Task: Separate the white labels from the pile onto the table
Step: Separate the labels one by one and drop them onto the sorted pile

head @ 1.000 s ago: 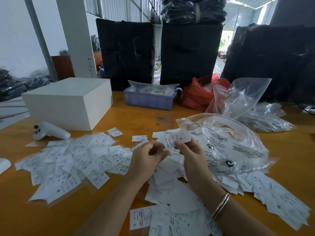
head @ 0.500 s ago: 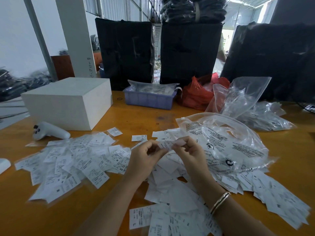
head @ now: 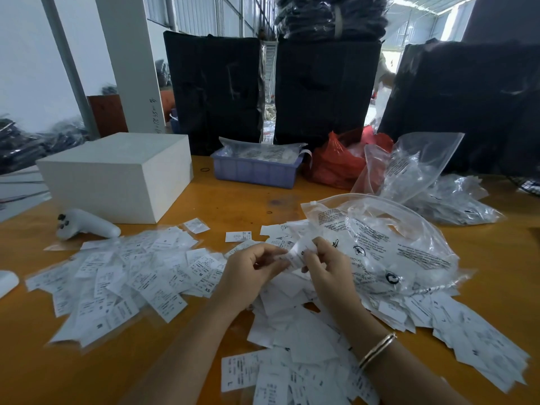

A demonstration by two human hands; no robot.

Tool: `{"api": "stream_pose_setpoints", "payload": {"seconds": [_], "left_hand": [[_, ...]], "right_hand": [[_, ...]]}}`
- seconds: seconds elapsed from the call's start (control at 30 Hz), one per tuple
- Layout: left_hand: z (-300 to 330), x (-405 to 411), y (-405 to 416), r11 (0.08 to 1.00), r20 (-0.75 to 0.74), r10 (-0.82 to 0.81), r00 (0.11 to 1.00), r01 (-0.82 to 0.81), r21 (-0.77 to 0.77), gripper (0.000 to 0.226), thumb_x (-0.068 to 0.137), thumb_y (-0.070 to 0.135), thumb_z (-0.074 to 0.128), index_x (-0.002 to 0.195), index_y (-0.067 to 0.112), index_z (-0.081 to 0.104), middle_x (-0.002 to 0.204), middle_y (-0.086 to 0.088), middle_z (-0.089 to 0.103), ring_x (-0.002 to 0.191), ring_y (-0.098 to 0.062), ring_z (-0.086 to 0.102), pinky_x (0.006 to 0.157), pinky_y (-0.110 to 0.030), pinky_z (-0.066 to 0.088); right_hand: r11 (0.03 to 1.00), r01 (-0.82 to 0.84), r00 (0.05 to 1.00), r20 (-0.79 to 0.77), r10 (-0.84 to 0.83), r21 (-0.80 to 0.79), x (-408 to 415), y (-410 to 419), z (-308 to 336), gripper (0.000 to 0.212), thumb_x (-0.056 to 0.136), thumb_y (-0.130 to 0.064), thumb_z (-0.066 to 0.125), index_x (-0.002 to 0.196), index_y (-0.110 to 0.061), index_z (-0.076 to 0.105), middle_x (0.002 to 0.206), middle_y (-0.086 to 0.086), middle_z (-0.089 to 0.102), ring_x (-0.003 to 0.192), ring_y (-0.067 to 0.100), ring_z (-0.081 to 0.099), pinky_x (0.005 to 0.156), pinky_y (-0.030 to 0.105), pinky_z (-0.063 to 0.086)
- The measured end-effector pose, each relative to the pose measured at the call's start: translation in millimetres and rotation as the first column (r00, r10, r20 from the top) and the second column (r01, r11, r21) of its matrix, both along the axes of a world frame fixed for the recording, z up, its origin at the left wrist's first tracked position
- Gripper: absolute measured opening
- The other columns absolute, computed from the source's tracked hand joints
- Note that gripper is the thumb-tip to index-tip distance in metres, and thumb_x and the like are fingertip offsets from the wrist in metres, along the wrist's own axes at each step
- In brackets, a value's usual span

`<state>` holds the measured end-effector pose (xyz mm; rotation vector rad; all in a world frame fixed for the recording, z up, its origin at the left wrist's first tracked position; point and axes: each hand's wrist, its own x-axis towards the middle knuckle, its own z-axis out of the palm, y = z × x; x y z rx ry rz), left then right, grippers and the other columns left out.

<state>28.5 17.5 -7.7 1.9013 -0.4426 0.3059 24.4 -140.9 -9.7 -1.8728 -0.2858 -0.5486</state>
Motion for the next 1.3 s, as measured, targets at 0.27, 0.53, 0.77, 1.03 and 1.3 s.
{"api": "stream_pose_setpoints", "payload": {"seconds": [0.27, 0.53, 0.77, 1.03, 1.3], "left_hand": [[0.4, -1.8, -2.2, 0.997, -0.078, -0.061, 0.995, 0.058, -0.041, 0.011, 0.075, 0.042, 0.066, 0.085, 0.038, 0.066, 0.083, 0.024, 0.07, 0.079, 0.004, 0.065, 0.069, -0.009, 0.049], [-0.9, 1.1, -0.9, 0.986, -0.166, 0.074, 0.983, -0.097, -0.134, 0.014, 0.082, 0.032, 0.07, 0.087, 0.039, 0.06, 0.08, 0.025, 0.067, 0.081, 0.016, 0.059, 0.06, -0.003, 0.045], [1.5, 0.7, 2.3, 0.984, -0.155, 0.094, 0.983, -0.115, -0.137, 0.004, 0.085, 0.034, 0.067, 0.088, 0.037, 0.064, 0.082, 0.025, 0.068, 0.08, 0.009, 0.063, 0.056, -0.006, 0.047], [7.7, 11.5, 28.8, 0.812, 0.115, 0.583, 0.804, -0.582, -0.047, 0.025, 0.089, 0.02, 0.064, 0.114, 0.019, 0.061, 0.105, 0.009, 0.061, 0.084, -0.003, 0.057, 0.061, -0.009, 0.044], [-3.1, 17.1, 56.5, 0.516, 0.19, 0.78, 0.597, -0.784, 0.344, 0.037, 0.086, 0.014, 0.067, 0.122, 0.017, 0.059, 0.122, -0.011, 0.062, 0.105, -0.029, 0.057, 0.081, -0.04, 0.045]], "right_hand": [[0.982, 0.08, 0.996, 0.057, -0.071, -0.172, 2.2, -1.7, -2.9, 0.031, 0.084, -0.017, 0.05, 0.057, -0.023, 0.035, 0.05, -0.009, 0.035, 0.048, 0.005, 0.032, 0.047, 0.018, 0.024], [0.987, 0.04, 0.998, 0.064, -0.031, -0.154, 0.3, -0.9, -2.3, 0.02, 0.088, -0.016, 0.063, 0.087, -0.035, 0.058, 0.07, -0.012, 0.066, 0.069, 0.001, 0.062, 0.059, 0.019, 0.048], [0.905, 0.057, 0.975, 0.218, 0.04, -0.421, -9.4, 4.0, 1.7, 0.016, 0.086, -0.024, 0.055, 0.092, -0.022, 0.07, 0.083, -0.018, 0.066, 0.075, -0.002, 0.055, 0.08, 0.033, 0.042], [0.889, 0.443, 0.85, 0.369, -0.375, -0.118, 10.5, -33.6, 53.1, 0.02, 0.089, -0.001, 0.051, 0.101, -0.01, 0.066, 0.095, -0.003, 0.06, 0.082, 0.015, 0.057, 0.069, 0.015, 0.041], [0.524, 0.168, 0.766, -0.223, -0.602, -0.835, 51.3, -110.4, 37.7, 0.026, 0.092, -0.025, 0.051, 0.108, -0.01, 0.066, 0.121, 0.01, 0.059, 0.112, 0.029, 0.052, 0.092, 0.036, 0.042]]}}
